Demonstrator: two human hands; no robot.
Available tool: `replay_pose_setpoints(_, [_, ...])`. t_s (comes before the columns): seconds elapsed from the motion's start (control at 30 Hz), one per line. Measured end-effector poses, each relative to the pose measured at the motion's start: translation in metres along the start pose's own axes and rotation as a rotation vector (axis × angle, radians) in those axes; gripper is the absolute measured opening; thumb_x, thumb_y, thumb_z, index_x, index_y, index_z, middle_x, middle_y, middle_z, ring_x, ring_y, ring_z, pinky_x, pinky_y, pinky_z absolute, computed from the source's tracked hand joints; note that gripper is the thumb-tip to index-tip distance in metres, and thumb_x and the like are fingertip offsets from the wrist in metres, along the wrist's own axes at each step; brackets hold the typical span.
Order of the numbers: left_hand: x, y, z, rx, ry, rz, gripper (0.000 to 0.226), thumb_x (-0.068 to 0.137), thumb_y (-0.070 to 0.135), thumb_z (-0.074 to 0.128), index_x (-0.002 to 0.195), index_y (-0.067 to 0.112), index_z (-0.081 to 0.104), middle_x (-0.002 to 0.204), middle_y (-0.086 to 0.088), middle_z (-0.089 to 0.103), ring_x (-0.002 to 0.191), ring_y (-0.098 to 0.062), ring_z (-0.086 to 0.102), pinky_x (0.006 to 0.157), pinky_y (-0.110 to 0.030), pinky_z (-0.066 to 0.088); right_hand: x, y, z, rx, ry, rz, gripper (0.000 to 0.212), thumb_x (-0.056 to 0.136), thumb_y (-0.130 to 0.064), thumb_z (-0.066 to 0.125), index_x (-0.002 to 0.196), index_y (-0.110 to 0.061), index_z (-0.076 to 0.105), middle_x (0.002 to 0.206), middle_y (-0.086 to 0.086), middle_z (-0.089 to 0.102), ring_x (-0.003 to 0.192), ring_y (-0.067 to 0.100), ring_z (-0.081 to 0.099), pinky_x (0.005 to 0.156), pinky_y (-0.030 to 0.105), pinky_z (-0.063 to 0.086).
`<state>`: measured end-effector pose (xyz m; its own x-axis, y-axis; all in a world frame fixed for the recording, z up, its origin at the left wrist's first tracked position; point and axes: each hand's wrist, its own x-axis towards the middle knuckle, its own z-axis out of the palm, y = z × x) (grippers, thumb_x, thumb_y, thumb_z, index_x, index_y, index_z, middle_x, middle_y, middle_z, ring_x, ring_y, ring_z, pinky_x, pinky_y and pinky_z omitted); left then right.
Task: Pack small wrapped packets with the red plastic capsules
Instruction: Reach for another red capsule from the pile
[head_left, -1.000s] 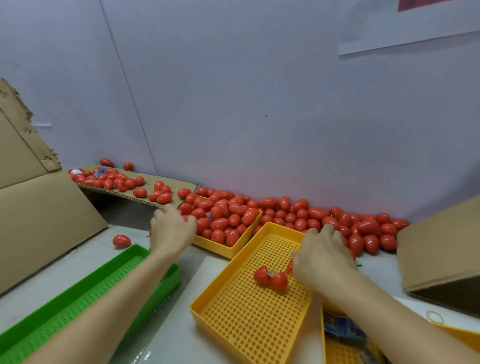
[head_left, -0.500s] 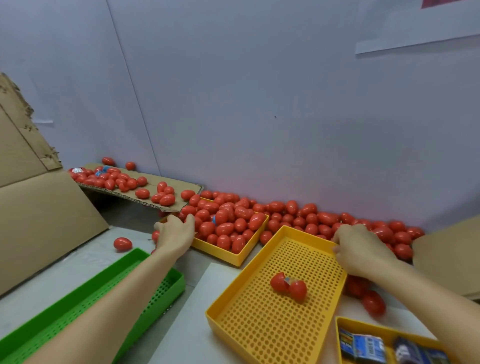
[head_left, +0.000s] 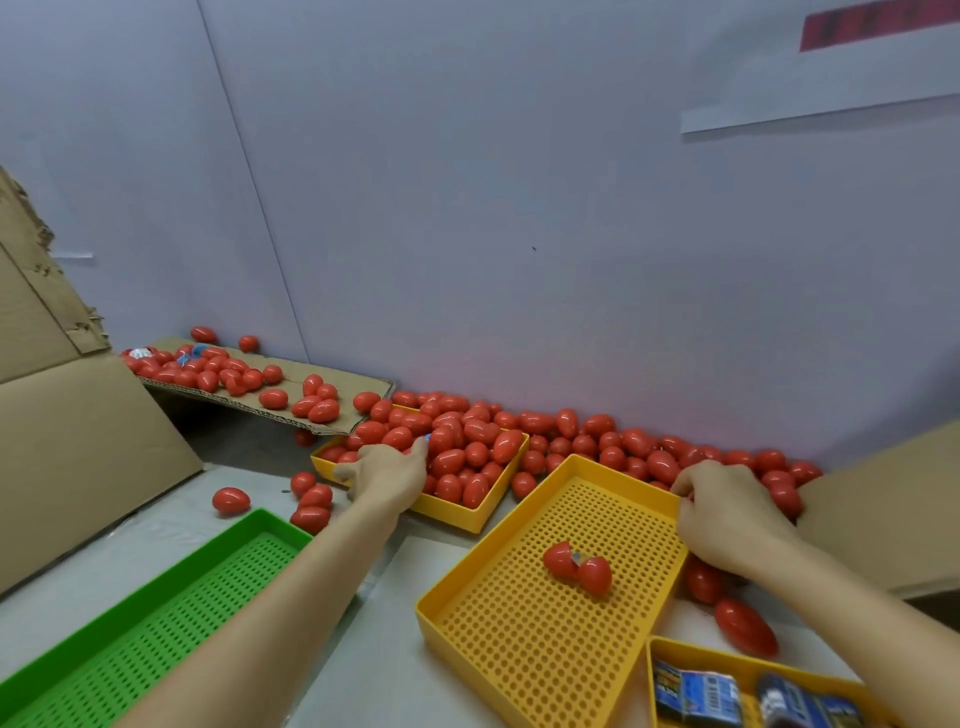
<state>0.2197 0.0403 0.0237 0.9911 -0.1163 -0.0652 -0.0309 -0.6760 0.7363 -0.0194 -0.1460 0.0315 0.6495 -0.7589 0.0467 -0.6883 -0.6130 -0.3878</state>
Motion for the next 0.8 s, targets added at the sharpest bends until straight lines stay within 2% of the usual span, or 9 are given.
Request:
replay_pose_setpoints(0.23, [-0.008, 0.007, -0.002, 0.024, -0.02, -0.022, 0.081, 0.098, 0.058, 0.044, 0.149, -0.001, 0.023, 0.147, -0.03, 0.028, 0.127, -0.045, 0.045, 0.102, -0.048, 0.046, -0.008, 0.003, 0.002, 0.049, 0.042, -0.018, 0.023, 0.088, -0.008, 0.05, 0.09, -0.016, 0.072, 0.094, 0.006, 0.071, 0.087, 0.025, 0.067, 0.077, 0.042, 0.058])
replay_pose_setpoints(0.3, [-0.009, 0.002, -0.01, 0.118, -0.009, 0.003, 0.081, 0.098, 0.06, 0.041, 0.152, 0.003, 0.02, 0.15, -0.03, 0.023, 0.132, -0.047, 0.039, 0.105, -0.05, 0.041, -0.013, 0.004, -0.002, 0.038, 0.073, -0.043, 0.026, 0.088, -0.009, 0.051, 0.1, -0.014, 0.073, 0.104, 0.006, 0.072, 0.097, 0.026, 0.066, 0.084, 0.043, 0.056])
replay_pose_setpoints(0.37, [-0.014, 0.002, -0.014, 0.232, 0.062, 0.122, 0.075, 0.097, 0.055, 0.046, 0.148, 0.004, 0.026, 0.149, -0.029, 0.022, 0.136, -0.046, 0.03, 0.107, -0.052, 0.036, -0.019, 0.005, -0.008, 0.017, 0.115, -0.081, 0.031, 0.091, -0.014, 0.052, 0.115, -0.019, 0.07, 0.118, 0.003, 0.07, 0.111, 0.024, 0.063, 0.092, 0.04, 0.053])
replay_pose_setpoints(0.47, [-0.026, 0.013, -0.009, 0.293, 0.147, 0.501, 0.049, 0.096, 0.036, 0.056, 0.135, 0.008, 0.047, 0.14, -0.023, 0.04, 0.13, -0.04, 0.033, 0.106, -0.048, 0.034, -0.032, 0.009, -0.017, 0.067, 0.163, -0.146, 0.032, 0.093, -0.016, 0.054, 0.121, -0.021, 0.069, 0.119, 0.0, 0.069, 0.112, 0.019, 0.062, 0.094, 0.037, 0.052])
replay_pose_setpoints(0.53, [-0.041, 0.029, -0.001, 0.26, 0.08, 0.703, 0.033, 0.094, 0.026, 0.058, 0.124, 0.011, 0.061, 0.127, -0.016, 0.053, 0.122, -0.034, 0.042, 0.102, -0.042, 0.038, -0.045, 0.014, -0.026, 0.103, 0.176, -0.193, 0.028, 0.094, -0.017, 0.056, 0.117, -0.025, 0.07, 0.114, -0.005, 0.069, 0.104, 0.01, 0.061, 0.085, 0.028, 0.052])
replay_pose_setpoints(0.6, [-0.061, 0.047, 0.009, 0.198, -0.049, 0.854, 0.023, 0.092, 0.019, 0.061, 0.112, 0.01, 0.068, 0.113, -0.012, 0.064, 0.11, -0.028, 0.054, 0.095, -0.038, 0.043, -0.061, 0.023, -0.037, 0.141, 0.171, -0.239, 0.025, 0.095, -0.018, 0.056, 0.108, -0.034, 0.071, 0.101, -0.018, 0.067, 0.09, -0.004, 0.058, 0.072, 0.012, 0.042])
replay_pose_setpoints(0.67, [-0.088, 0.062, 0.019, 0.156, -0.215, 0.983, 0.015, 0.09, 0.014, 0.061, 0.101, 0.011, 0.071, 0.099, -0.005, 0.069, 0.097, -0.022, 0.061, 0.085, -0.034, 0.046, -0.081, 0.037, -0.049, 0.193, 0.153, -0.238, 0.025, 0.095, -0.018, 0.058, 0.092, -0.039, 0.07, 0.084, -0.026, 0.063, 0.075, -0.011, 0.057, 0.058, 0.008, 0.039])
replay_pose_setpoints(0.73, [-0.12, 0.074, 0.03, 0.152, -0.386, 1.084, 0.016, 0.091, 0.015, 0.061, 0.102, 0.014, 0.073, 0.094, 0.002, 0.069, 0.087, -0.013, 0.062, 0.075, -0.025, 0.045, -0.101, 0.055, -0.058, 0.237, 0.146, -0.213, 0.028, 0.093, -0.015, 0.06, 0.082, -0.038, 0.073, 0.075, -0.024, 0.066, 0.074, -0.012, 0.06, 0.059, 0.009, 0.043])
replay_pose_setpoints(0.8, [-0.153, 0.083, 0.045, 0.175, -0.523, 1.179, 0.017, 0.092, 0.016, 0.062, 0.105, 0.016, 0.073, 0.095, 0.002, 0.07, 0.085, -0.01, 0.062, 0.072, -0.021, 0.044, -0.121, 0.072, -0.063, 0.265, 0.168, -0.19, 0.033, 0.09, -0.008, 0.064, 0.077, -0.038, 0.073, 0.076, -0.025, 0.07, 0.085, -0.013, 0.061, 0.07, 0.004, 0.044])
